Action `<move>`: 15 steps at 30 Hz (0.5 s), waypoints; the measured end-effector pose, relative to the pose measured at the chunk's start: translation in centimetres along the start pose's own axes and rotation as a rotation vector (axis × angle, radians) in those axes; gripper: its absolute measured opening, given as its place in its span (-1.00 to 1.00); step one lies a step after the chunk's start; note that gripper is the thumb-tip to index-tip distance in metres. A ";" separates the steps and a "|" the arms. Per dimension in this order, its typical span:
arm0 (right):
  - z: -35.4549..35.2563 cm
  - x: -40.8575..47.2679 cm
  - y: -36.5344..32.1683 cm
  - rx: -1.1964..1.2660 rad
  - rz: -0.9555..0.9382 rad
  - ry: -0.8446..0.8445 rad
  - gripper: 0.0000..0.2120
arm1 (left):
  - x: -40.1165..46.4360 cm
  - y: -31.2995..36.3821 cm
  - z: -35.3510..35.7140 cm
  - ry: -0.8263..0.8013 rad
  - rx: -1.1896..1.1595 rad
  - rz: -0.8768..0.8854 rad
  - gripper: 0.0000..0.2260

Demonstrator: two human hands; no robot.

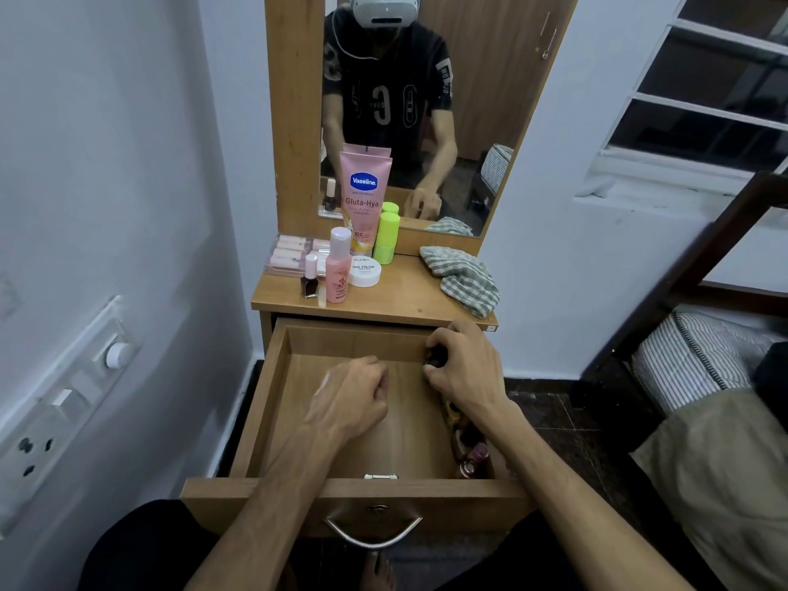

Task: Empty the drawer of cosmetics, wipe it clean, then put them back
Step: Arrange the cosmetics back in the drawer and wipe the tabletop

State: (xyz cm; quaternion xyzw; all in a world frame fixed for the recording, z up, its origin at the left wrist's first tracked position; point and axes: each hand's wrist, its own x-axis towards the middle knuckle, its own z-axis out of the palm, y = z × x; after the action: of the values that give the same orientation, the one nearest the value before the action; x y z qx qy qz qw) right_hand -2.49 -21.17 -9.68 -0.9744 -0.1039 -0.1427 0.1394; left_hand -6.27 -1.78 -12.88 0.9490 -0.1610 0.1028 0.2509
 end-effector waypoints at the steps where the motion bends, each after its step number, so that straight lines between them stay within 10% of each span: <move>1: -0.3 0.1 -0.3 0.027 -0.003 0.015 -0.82 | 0.0 0.0 0.0 0.000 0.002 -0.002 -0.87; 15: -3.3 8.6 -12.7 0.575 -0.092 0.191 -0.57 | 0.1 -0.6 0.0 -0.051 -0.030 -0.010 -0.91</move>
State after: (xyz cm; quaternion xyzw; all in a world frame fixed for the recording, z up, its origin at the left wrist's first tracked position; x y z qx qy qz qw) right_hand 1.73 -8.82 -0.93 -0.8714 -0.1706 -0.2049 0.4118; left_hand -6.00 -1.34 -13.12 0.9482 -0.1639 0.0748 0.2616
